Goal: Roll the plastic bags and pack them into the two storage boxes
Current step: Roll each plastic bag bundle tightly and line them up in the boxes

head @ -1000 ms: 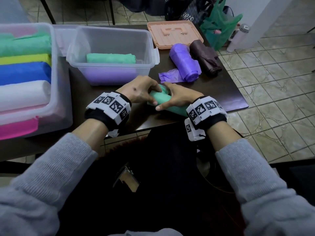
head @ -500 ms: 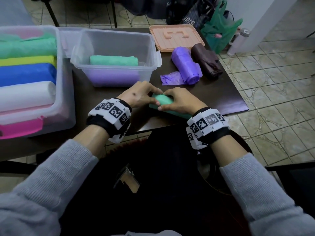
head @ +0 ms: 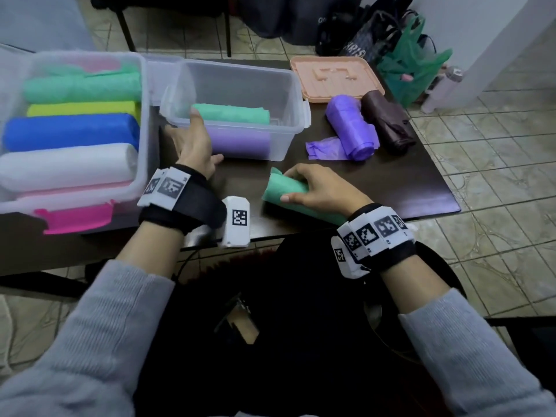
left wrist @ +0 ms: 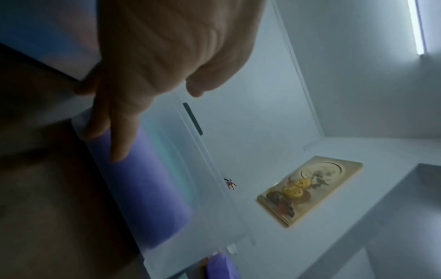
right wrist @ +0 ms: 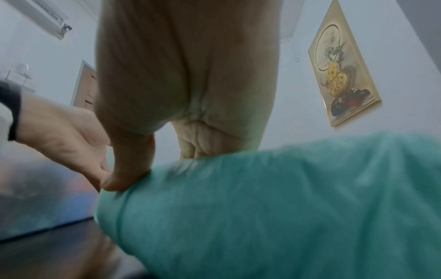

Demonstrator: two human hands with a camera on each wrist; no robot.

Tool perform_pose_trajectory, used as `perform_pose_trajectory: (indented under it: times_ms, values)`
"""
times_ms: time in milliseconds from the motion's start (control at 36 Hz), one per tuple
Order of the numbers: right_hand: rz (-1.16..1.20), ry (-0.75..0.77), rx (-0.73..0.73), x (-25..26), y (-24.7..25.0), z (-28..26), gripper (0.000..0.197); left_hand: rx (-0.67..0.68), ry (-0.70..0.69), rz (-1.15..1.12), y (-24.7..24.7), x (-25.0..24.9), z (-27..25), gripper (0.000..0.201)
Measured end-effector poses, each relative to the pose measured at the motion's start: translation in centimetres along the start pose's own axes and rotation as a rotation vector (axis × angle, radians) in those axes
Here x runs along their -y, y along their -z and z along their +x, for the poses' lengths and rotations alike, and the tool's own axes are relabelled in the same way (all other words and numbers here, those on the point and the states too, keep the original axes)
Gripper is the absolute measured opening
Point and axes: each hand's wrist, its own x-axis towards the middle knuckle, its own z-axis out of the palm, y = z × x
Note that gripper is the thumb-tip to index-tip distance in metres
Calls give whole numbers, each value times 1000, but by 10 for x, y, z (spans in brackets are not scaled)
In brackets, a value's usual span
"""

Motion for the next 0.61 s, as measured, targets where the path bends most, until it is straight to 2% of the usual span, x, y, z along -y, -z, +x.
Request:
perform_pose_trajectory:
  times_ms: [167,361,500,611]
  values:
    - [142,122,-26,23,19,0,41,45,-68,-116,10,6,0,49]
    - [191,279,-184,65,45,15,43,165,4,-223,30,18,-9,44]
    - [9,275,-258,90,42,43,46,205,-16,-345,39,22,-21,46]
    - [-205,227,-173,100,29,68,47,254,1,-398,44,26,-20,45]
